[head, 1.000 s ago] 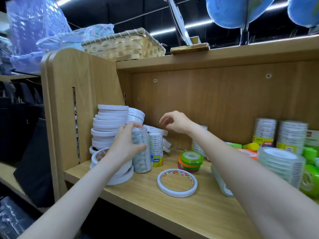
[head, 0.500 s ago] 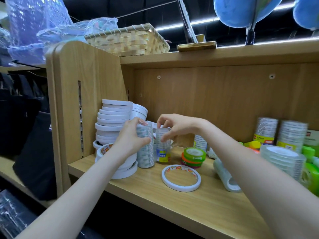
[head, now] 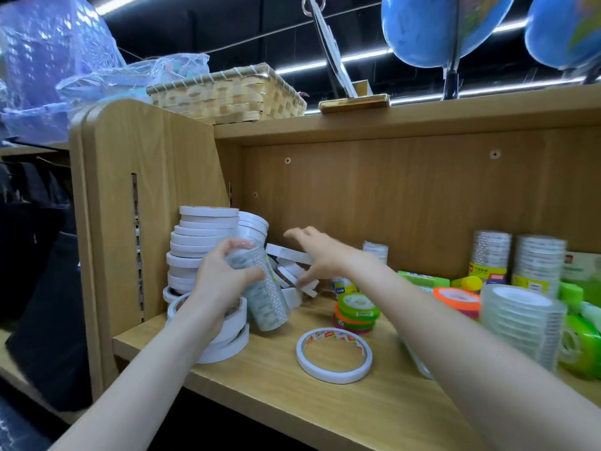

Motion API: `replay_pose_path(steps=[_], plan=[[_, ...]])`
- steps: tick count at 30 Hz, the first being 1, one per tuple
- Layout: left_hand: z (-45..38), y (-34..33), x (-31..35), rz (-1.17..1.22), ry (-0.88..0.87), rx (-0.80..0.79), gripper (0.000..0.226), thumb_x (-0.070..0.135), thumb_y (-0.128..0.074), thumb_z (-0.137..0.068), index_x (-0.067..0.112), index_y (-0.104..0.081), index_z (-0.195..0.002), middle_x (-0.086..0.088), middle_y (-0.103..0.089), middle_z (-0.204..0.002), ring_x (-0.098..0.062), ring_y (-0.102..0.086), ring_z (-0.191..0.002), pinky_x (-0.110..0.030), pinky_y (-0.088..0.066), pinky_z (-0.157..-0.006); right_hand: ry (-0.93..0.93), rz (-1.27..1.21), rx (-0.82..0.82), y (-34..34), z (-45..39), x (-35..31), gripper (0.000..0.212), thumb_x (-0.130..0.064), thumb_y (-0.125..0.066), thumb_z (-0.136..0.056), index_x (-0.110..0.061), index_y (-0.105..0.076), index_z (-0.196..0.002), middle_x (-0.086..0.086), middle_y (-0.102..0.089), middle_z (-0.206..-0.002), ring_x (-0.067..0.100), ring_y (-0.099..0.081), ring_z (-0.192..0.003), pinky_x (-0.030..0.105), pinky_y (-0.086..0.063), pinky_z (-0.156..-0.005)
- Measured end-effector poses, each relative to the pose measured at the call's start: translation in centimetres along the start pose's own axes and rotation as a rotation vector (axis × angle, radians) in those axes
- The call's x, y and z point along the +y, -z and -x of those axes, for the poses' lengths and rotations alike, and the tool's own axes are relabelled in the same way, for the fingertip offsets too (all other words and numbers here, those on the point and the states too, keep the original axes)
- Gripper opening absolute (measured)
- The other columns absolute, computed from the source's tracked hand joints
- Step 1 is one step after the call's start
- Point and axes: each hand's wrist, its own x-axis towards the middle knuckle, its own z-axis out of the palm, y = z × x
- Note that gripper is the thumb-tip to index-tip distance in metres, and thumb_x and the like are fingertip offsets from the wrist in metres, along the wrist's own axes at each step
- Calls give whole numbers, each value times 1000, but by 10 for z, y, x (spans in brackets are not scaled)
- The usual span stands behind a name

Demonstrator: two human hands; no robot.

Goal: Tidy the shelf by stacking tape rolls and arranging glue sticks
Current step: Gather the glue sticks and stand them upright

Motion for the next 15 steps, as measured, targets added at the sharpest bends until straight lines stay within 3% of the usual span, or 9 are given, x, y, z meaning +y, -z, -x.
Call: replay_pose_path(steps=[3, 6, 9, 15], plan=[[0, -1, -3, -16, -34, 8, 35, -4, -66, -75, 27, -55, -89, -13, -60, -99, -21, -49, -64, -28, -38, -50, 31, 242, -81, -22, -11, -7, 105, -25, -79, -69, -19, -8, -146, 7, -34, -141, 35, -38, -125, 44, -32, -101], [-4, -3, -7, -159, -100, -39, 36, -2, -67, -75, 29, -53, -86, -11, -58, -104, -17, -46, -64, -25, -34, -46, 25, 233, -16, -23, -17, -5, 73, -21, -76, -70, -13, -30, -126, 12, -51, -120, 35, -47, -111, 39, -35, -87], [-7, -5, -9, -226, -127, -57, 37, 0, -69, -74, 32, -52, -85, -6, -55, -111, -22, -56, -92, -33, -48, -67, -18, 15, 79, -13, -16, 11, 41, -18, -70, -72, -15, -36, -95, 10, -46, -91, 32, -48, -98, 33, -35, -72], [-7, -6, -9, -289, -166, -81, 39, 2, -69, -76, 34, -51, -88, -4, -50, -115, -23, -52, -105, -41, -49, -85, -9, -276, 322, -4, -21, 24, 34, -12, -69, -73, -12, -38, -83, 0, -46, -72, 23, -47, -73, 27, -33, -53]])
